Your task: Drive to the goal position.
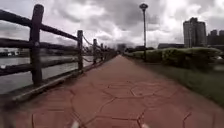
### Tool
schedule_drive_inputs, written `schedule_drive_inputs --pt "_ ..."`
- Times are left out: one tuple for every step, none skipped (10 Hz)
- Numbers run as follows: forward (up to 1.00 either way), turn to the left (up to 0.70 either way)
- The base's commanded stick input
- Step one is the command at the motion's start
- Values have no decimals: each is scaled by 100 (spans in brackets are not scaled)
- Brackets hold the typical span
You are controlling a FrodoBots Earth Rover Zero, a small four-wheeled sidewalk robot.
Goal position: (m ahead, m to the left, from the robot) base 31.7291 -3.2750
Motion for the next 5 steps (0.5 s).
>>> schedule_drive_inputs --pt "70 0" --pt "70 0" --pt "70 0" --pt "70 0" --pt "70 0"
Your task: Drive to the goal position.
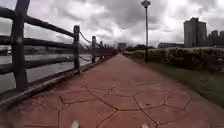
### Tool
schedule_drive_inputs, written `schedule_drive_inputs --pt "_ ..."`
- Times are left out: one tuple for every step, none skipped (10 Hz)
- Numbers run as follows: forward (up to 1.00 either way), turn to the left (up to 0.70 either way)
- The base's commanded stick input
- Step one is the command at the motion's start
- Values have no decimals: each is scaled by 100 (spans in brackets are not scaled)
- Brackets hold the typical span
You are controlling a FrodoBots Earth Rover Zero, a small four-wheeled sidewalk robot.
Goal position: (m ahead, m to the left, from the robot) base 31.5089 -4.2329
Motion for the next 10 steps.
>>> schedule_drive_inputs --pt "70 0" --pt "70 0" --pt "70 0" --pt "70 0" --pt "70 0" --pt "70 0" --pt "70 0" --pt "70 0" --pt "70 0" --pt "70 0"
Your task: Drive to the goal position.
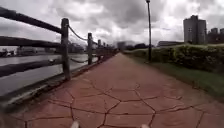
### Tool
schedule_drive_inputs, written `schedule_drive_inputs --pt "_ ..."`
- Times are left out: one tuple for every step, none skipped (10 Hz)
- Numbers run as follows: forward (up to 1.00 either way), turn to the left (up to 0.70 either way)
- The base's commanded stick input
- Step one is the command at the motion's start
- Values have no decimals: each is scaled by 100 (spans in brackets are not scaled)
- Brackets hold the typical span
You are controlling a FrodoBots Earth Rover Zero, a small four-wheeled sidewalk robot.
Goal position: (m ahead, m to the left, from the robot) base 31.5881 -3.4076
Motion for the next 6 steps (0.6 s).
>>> schedule_drive_inputs --pt "70 0" --pt "70 0" --pt "70 0" --pt "70 0" --pt "70 0" --pt "70 0"
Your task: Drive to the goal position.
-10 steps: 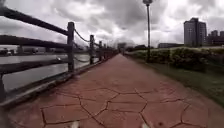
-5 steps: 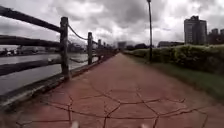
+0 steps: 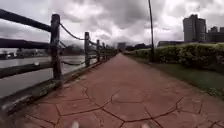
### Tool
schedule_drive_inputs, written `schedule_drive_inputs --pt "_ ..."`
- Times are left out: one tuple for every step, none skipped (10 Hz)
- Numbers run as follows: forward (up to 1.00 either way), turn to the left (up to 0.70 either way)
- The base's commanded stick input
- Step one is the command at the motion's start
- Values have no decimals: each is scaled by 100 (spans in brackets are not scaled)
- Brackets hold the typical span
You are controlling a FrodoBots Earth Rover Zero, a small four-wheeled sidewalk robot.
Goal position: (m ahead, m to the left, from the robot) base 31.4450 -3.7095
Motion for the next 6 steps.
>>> schedule_drive_inputs --pt "70 0" --pt "70 0" --pt "70 0" --pt "70 0" --pt "70 0" --pt "70 0"
